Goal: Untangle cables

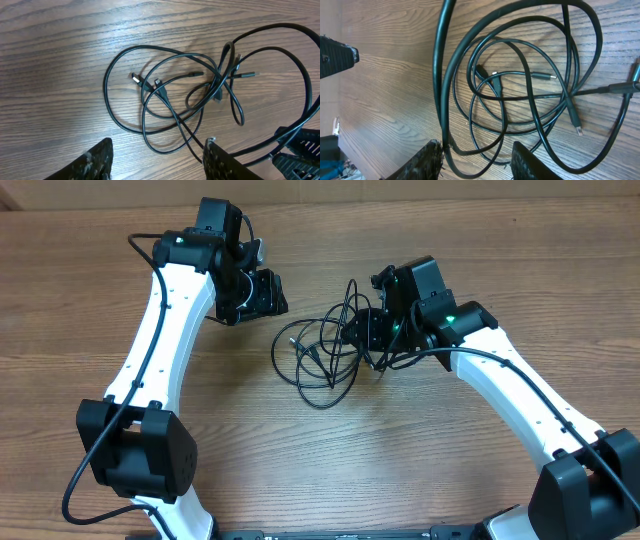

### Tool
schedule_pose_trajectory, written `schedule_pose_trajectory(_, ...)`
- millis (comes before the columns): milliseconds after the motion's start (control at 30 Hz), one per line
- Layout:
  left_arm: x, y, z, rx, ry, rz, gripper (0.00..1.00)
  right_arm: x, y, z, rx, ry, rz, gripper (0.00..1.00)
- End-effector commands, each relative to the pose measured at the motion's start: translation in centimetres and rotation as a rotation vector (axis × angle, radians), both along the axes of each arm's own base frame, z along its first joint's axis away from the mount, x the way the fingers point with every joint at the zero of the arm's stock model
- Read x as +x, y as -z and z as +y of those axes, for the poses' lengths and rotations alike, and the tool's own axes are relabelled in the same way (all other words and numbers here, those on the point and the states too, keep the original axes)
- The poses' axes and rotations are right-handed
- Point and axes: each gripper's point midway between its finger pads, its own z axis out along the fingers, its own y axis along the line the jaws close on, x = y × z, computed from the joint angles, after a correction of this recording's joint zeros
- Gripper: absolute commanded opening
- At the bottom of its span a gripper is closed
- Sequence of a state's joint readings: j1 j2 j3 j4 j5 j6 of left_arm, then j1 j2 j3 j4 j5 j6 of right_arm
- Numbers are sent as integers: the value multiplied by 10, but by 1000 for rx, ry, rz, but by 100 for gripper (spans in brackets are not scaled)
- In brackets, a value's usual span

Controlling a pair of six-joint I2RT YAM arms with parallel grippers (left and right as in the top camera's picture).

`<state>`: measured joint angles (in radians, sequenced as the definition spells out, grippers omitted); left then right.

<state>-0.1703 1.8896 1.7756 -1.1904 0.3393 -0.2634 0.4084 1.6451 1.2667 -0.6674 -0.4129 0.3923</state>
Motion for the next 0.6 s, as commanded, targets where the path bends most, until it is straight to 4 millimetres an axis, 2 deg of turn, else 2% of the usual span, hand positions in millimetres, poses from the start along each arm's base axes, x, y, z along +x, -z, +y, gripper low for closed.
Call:
schedule_pose_trajectory(0, 1, -11, -3, 4, 4, -28, 58, -2, 3, 6, -4, -10, -2, 43)
schedule_pose_trajectory(167, 1, -11, -3, 4, 4, -27, 57, -4, 9, 10, -12, -19, 11, 41)
schedule_pose_trajectory(367, -1, -11, -2, 5, 4, -21, 57, 0, 31, 4, -50, 62, 83, 33)
schedule_pose_trajectory(567, -1, -10, -2, 5, 5, -20, 57, 2, 35, 0, -72, 77, 81, 31)
